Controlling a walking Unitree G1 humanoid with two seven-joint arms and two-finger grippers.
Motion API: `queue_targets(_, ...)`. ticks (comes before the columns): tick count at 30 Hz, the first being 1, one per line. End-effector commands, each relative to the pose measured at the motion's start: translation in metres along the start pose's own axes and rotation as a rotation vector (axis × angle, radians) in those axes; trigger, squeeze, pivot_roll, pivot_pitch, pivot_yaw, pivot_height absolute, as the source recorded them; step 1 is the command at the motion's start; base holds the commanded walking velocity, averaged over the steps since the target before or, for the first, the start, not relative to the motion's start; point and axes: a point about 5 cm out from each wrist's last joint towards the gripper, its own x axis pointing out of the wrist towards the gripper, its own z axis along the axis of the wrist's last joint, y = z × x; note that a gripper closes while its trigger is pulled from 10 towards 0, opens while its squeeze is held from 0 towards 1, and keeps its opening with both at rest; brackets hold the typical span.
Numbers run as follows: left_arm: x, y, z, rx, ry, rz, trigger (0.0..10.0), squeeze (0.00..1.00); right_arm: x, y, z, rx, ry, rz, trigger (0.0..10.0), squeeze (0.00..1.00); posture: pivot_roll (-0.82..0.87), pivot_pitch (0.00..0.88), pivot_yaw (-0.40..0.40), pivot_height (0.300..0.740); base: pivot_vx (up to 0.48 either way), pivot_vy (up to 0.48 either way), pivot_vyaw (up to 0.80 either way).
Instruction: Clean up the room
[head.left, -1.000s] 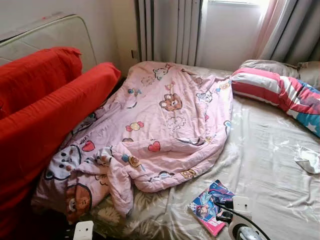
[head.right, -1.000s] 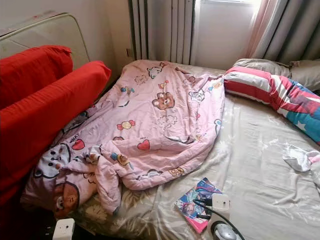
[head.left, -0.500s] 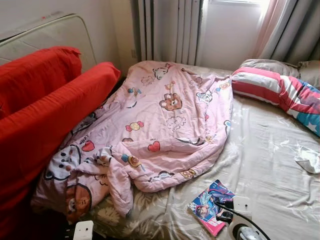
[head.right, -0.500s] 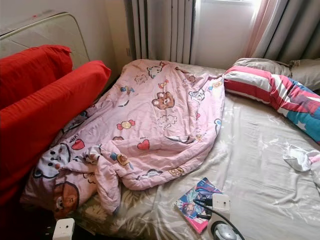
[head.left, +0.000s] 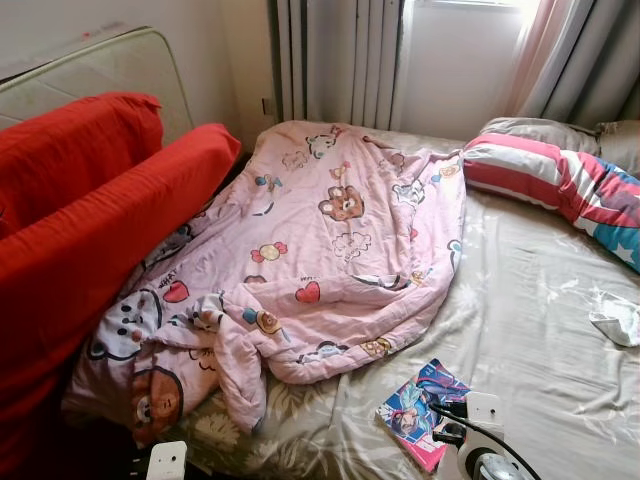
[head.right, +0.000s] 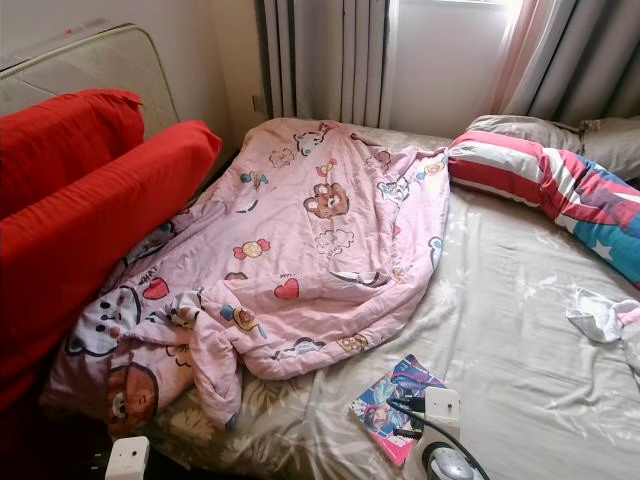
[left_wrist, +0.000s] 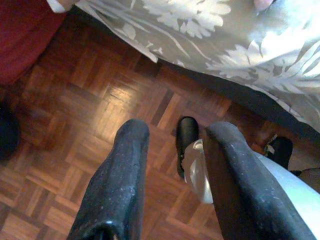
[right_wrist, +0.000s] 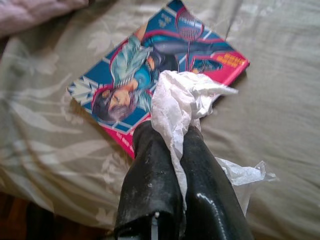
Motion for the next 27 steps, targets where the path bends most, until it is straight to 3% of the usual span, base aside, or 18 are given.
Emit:
queue_targets(1, -0.0006, 0.0014, -0.0045, 0.009, 0.022, 0.003, 10.0, 0.0, -0.0004, -0.0004, -0.0029, 0.011, 0.012, -0.003, 10.0, 0.0, 0.0, 0.0, -0.012, 0.74, -0.274, 0.0, 0.0)
queue_targets(27, -0.0001, 0.0005, -0.0014, -0.007, 0.011, -0.004, 10.0, 0.0, 0.0003, 0.0005, -0.0009, 0.002, 0.021, 0.006, 10.0, 0.0, 0.01, 0.0, -0.014, 0.74, -0.294, 0.0, 0.0)
